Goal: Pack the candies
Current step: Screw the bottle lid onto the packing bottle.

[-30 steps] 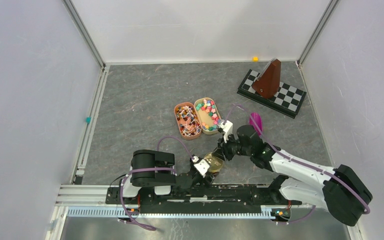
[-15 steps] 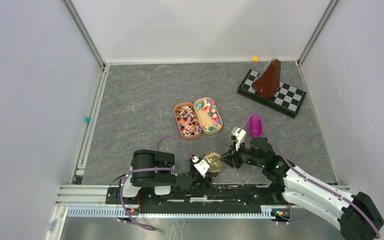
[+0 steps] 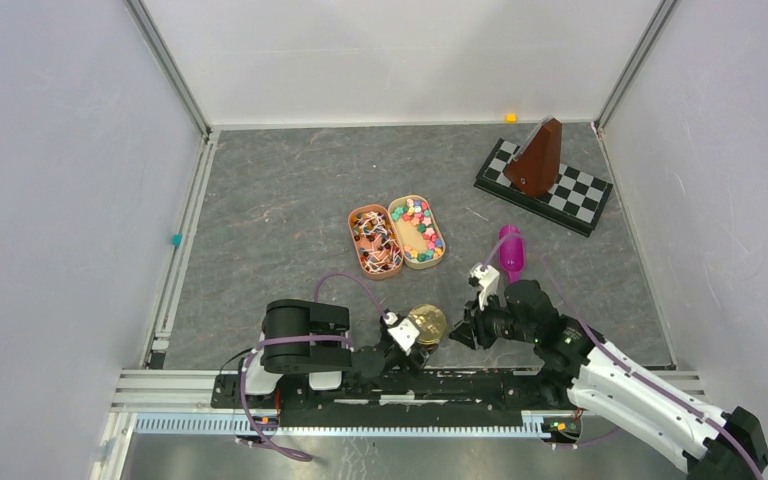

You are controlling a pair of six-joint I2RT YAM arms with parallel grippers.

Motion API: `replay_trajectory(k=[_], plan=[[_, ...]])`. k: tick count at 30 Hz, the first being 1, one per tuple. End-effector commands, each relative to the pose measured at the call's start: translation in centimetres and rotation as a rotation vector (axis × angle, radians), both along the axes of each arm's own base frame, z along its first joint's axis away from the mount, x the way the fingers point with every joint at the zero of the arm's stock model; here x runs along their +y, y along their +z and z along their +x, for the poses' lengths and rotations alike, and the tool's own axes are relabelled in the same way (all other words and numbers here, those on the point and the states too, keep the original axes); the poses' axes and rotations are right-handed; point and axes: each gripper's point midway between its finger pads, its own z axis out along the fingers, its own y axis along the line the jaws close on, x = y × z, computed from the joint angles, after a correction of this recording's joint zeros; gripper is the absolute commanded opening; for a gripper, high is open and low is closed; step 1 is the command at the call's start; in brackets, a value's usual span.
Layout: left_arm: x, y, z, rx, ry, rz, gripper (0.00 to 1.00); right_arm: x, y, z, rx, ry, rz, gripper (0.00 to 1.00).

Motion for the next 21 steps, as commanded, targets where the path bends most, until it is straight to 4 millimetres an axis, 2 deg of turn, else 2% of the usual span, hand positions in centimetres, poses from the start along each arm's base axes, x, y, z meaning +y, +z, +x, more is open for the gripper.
replay_trajectory(k=[1,4,10,16,21], plan=[[1.0,-0.8,0.4,-0.023,0.011,0.048,0.65,1.0,5.0,3.3,-0.13,-0.071,0.041,0.4],[0.9,-0.8,0.4,-0.023,0.008,0.046,0.65,1.9,6.6,4.8,-0.176,-0.077,0.044,0.45],[0.9,-0.9,0.3,-0.021,0.006,0.048,0.65,3.8,7.4,7.2,-0.216,-0.054,0.021,0.49],[0.9,-1.0,0.2,-0.02,0.001,0.051,0.65,5.9,6.1,7.5,-0.169,0.028,0.019,0.46],[0.8,-1.0,0.2,-0.021,-0.001,0.051,0.64,6.5,4.7,7.2,-0.131,0.056,0.026,0.44]])
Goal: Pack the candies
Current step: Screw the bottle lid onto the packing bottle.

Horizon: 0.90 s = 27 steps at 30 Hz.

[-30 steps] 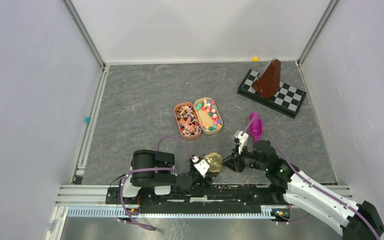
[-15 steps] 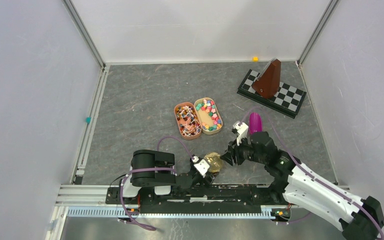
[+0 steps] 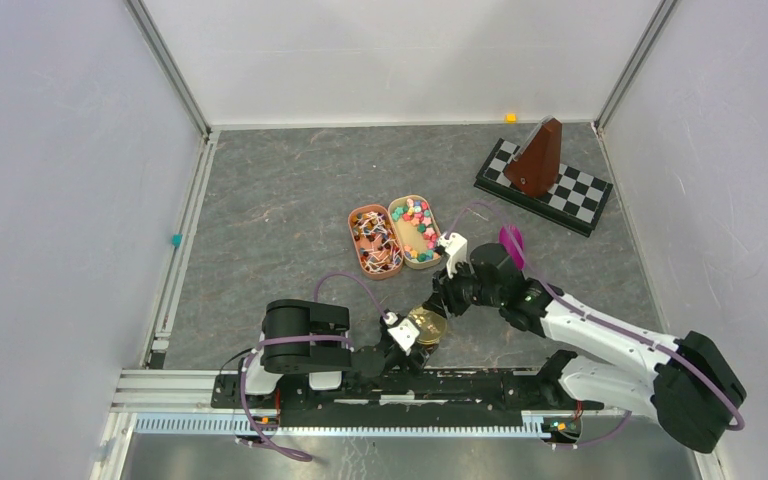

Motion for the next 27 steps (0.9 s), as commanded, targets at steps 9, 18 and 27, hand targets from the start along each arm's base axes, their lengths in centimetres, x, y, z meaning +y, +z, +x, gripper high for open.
replay_trajectory(k=[9,18,27], plan=[[0.9,-1.0,0.2,-0.02,-0.005,0.052,0.63,1.2,-1.2,0.4,0.01,0.056,0.052,0.39],[0.8,-1.0,0.1,-0.019,-0.006,0.051,0.62,0.0,-2.9,-1.9,0.066,0.087,0.048,0.3],[1.1,-0.9,0.5,-0.026,0.018,0.052,0.63,-1.9,-4.9,-5.2,0.142,0.103,0.051,0.23]])
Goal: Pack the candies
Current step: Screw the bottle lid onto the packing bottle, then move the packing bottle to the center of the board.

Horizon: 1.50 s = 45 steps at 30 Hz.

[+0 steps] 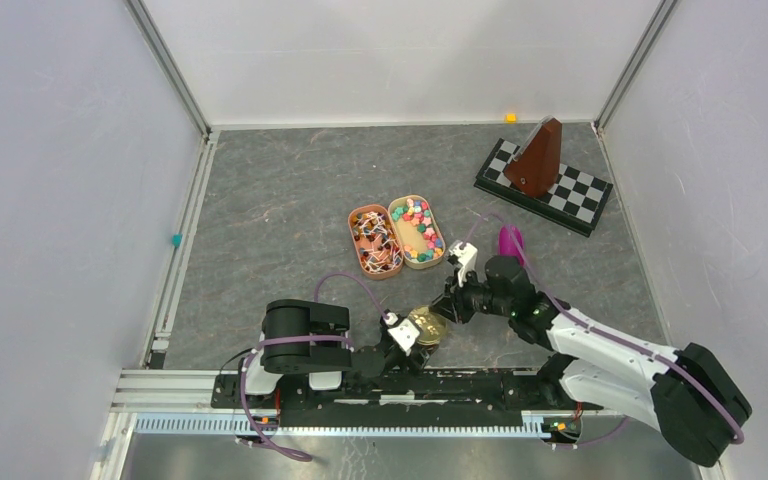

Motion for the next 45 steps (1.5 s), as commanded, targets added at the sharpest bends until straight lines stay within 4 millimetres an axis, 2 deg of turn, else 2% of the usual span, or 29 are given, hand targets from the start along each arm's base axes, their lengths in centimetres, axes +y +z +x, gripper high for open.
replay_trajectory(k=[1,10,16,21,23,26,32,37,40,45], plan=[[1.2,-0.8,0.6,-0.028,0.026,0.05,0.63,-1.7,-3.8,-4.6,0.17,0.064,-0.05,0.22],[1.5,-0.6,1.1,-0.02,0.049,0.038,0.63,-3.1,-5.1,-7.2,0.225,0.04,-0.009,0.18],[1.7,-0.4,1.4,-0.013,0.058,0.029,0.63,-3.3,-4.9,-8.6,0.235,0.039,0.015,0.17],[1.7,-0.4,1.6,-0.012,0.063,0.028,0.63,-3.3,-4.0,-8.8,0.219,0.029,0.026,0.16],[1.7,-0.2,1.6,-0.014,0.063,0.025,0.63,-3.2,-3.3,-8.8,0.207,0.031,0.033,0.16],[1.7,-0.1,1.7,-0.02,0.063,0.024,0.63,-3.2,-0.9,-8.0,0.15,0.019,0.037,0.16],[1.4,0.2,1.7,-0.023,0.055,0.018,0.64,-4.4,4.2,-5.1,-0.004,-0.104,0.023,0.2],[1.0,0.7,2.2,-0.03,0.054,0.008,0.66,-4.9,7.3,-3.4,-0.096,-0.181,0.061,0.26],[0.4,1.0,2.7,-0.028,0.045,0.01,0.67,-5.1,8.5,-2.8,-0.133,-0.196,0.064,0.26],[-0.3,1.5,4.0,-0.04,0.046,0.016,0.72,-4.8,9.1,-2.3,-0.152,-0.193,0.051,0.29]])
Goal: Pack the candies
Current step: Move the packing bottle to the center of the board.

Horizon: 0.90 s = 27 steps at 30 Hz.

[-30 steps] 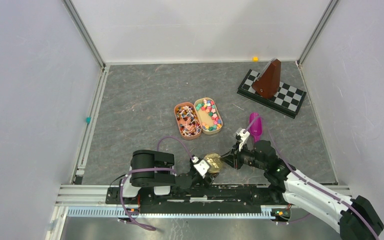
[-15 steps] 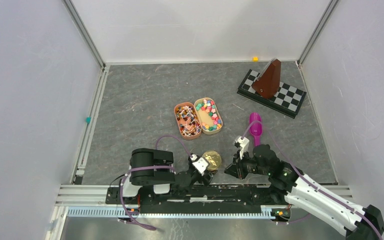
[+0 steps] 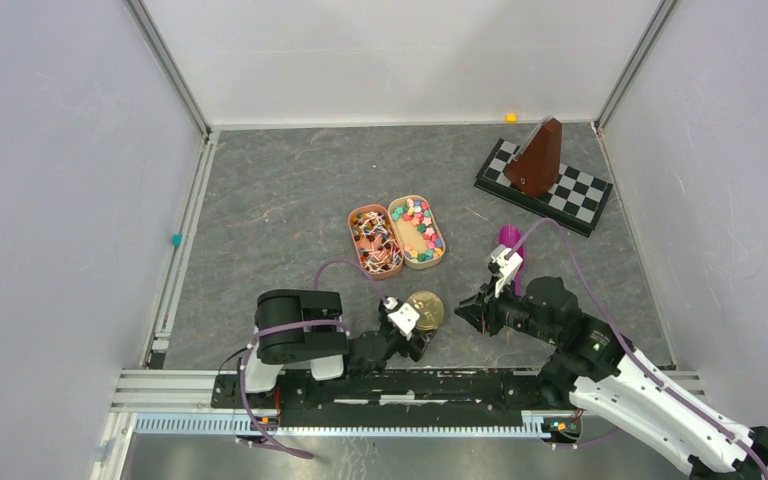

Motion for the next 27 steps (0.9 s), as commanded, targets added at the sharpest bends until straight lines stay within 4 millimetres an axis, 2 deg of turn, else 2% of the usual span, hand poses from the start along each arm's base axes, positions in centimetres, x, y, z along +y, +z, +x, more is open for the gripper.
replay_trajectory(k=[1,5,11,20,27], plan=[[-1.0,1.3,1.5,-0.047,-0.006,0.011,0.73,-0.1,1.8,1.0,-0.061,-0.026,-0.008,0.3],[-1.3,1.6,2.5,-0.046,-0.002,0.007,0.8,0.0,2.0,1.4,-0.074,-0.03,-0.014,0.33],[-1.0,1.9,2.9,-0.042,0.013,0.005,1.0,0.0,1.9,1.7,-0.085,-0.029,-0.032,0.36],[-0.2,1.8,1.8,0.011,-0.017,0.007,1.0,-0.1,2.3,2.1,-0.1,-0.039,-0.045,0.45],[0.9,0.9,0.2,0.096,-0.052,0.011,1.0,-0.3,3.4,2.6,-0.128,-0.054,-0.058,0.5]])
